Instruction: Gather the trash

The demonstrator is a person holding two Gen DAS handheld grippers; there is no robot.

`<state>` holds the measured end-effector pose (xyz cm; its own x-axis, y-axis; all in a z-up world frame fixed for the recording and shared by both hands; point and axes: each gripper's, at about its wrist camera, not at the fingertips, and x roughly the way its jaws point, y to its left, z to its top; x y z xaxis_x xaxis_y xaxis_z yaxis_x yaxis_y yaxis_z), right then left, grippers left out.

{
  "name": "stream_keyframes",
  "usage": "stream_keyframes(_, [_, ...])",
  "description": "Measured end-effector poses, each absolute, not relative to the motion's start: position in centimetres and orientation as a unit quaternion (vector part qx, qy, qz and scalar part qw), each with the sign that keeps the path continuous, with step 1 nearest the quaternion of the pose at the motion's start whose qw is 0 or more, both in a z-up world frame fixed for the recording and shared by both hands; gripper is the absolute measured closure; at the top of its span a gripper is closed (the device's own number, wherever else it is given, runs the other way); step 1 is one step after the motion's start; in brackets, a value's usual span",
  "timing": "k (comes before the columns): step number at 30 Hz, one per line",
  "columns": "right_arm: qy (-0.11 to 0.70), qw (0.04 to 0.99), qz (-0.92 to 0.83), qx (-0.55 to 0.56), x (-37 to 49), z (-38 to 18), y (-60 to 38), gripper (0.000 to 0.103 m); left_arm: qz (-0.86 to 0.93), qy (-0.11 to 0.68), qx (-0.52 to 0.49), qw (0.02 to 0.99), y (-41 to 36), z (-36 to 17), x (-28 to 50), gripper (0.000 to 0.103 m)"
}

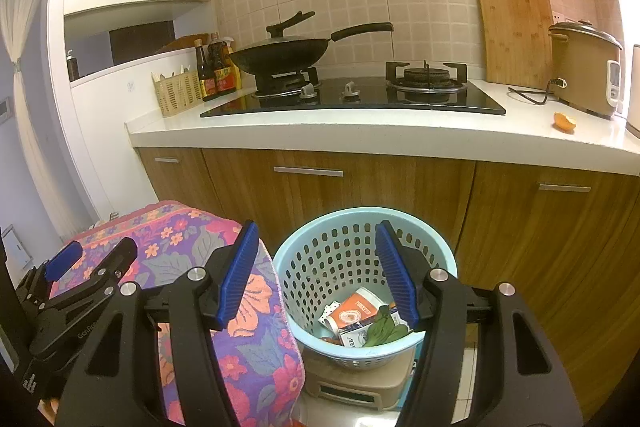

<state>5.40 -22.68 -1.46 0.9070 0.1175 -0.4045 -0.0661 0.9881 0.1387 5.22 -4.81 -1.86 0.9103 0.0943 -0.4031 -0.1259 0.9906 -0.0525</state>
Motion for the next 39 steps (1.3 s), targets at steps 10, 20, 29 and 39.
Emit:
stream_keyframes(10, [0.212,0.974,0.049,0.062,5.47,-1.50,-22.81,0.046,0.057,0.204,-0.039,0.977,-4.80,-1.87,5.21,0.011])
stream_keyframes(20, [0.214,0.973,0.050,0.065,5.47,-1.73,-22.87,0.046,0.057,0.204,-0.039,0.976,-4.88,-1.87,5.24,0.011])
stream_keyframes(29, [0.212,0.974,0.048,0.064,5.43,-1.75,-23.03,0.046,0.060,0.204,-0.041,0.976,-4.87,-1.92,5.23,0.011])
stream_keyframes(39, [0.211,0.974,0.048,0.064,5.40,-1.69,-23.06,0.046,0.065,0.205,-0.041,0.976,-4.62,-1.95,5.22,0.011])
